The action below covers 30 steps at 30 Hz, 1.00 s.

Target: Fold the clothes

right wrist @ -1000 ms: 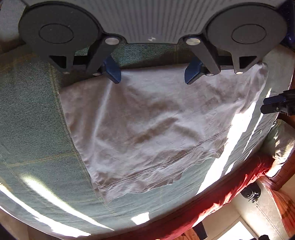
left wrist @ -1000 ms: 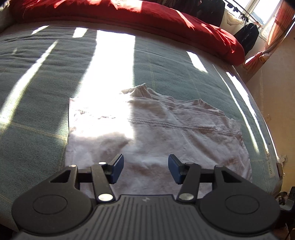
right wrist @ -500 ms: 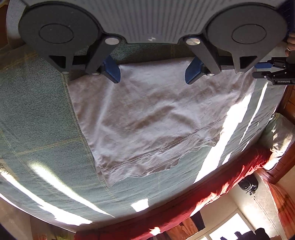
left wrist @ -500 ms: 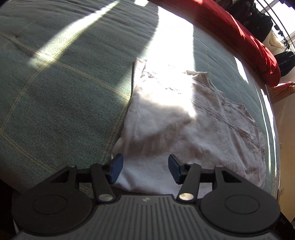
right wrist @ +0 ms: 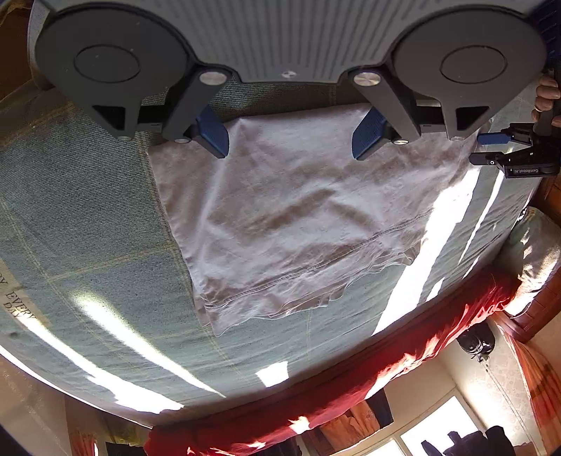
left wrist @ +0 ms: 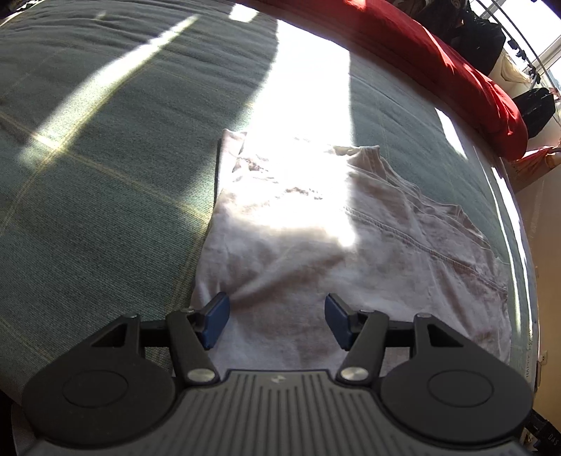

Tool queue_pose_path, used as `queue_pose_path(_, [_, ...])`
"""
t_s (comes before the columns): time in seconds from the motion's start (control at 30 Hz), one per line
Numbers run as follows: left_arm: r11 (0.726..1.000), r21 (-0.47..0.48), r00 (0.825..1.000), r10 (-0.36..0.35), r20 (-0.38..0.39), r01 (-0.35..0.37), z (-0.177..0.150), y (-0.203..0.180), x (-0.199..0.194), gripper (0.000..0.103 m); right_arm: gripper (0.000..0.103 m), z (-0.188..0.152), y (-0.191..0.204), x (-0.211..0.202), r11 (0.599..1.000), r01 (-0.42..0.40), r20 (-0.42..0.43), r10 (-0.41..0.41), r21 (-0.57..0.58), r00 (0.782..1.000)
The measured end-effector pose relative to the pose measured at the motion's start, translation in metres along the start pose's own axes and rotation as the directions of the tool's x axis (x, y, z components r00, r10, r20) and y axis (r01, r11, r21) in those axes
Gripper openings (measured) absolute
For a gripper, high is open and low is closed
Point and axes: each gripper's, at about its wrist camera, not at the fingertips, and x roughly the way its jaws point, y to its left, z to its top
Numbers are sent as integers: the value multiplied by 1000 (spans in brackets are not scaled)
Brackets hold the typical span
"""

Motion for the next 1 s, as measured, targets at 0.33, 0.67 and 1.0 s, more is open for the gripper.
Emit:
queue_pose_path(0.33, [995, 102, 998, -5, -68, 12, -41, -21, -5, 66, 81, -2, 0, 5, 1000, -8, -10, 8, 10, 1000])
queue_pose_path(0.67, [978, 207, 1000, -7, -18, 11, -49, -55, -21, 66, 81, 4, 2, 13, 999, 26, 10, -25, -47, 1000])
queue_pose_path(1.0, [932, 362, 999, 24, -42, -7, -80, -103, 20, 67, 85, -8, 13, 44, 971, 110, -21, -117, -214, 993])
